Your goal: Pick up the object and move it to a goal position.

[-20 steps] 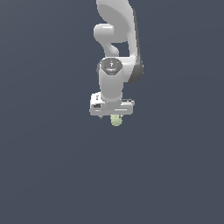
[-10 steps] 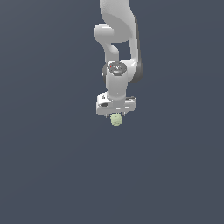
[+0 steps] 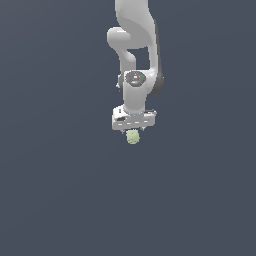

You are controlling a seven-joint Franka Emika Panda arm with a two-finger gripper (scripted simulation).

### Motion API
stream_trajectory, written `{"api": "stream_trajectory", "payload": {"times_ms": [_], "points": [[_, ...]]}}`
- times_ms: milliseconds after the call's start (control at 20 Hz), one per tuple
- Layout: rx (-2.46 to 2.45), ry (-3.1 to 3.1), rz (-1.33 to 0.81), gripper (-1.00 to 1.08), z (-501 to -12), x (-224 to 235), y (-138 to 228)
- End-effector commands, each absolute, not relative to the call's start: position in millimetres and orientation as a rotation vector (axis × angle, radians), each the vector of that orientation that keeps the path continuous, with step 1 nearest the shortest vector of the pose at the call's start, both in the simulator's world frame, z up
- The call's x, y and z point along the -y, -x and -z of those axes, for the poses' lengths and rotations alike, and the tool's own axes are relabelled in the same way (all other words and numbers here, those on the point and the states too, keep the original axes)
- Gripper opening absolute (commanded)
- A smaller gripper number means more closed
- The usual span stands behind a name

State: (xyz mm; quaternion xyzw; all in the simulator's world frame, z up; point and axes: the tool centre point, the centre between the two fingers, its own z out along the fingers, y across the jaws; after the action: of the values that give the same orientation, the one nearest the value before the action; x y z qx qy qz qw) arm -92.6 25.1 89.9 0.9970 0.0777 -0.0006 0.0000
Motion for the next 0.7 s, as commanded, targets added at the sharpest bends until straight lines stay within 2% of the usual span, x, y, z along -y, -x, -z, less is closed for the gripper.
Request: {"api": "stream_trajectory", "payload": {"times_ms": [0, 650], "points": [[-0.244, -3.132, 0.002, 1.0, -87.6, -25.0, 92.8], [-0.247, -3.132, 0.0, 1.0, -41.8, -25.3, 94.2]]}}
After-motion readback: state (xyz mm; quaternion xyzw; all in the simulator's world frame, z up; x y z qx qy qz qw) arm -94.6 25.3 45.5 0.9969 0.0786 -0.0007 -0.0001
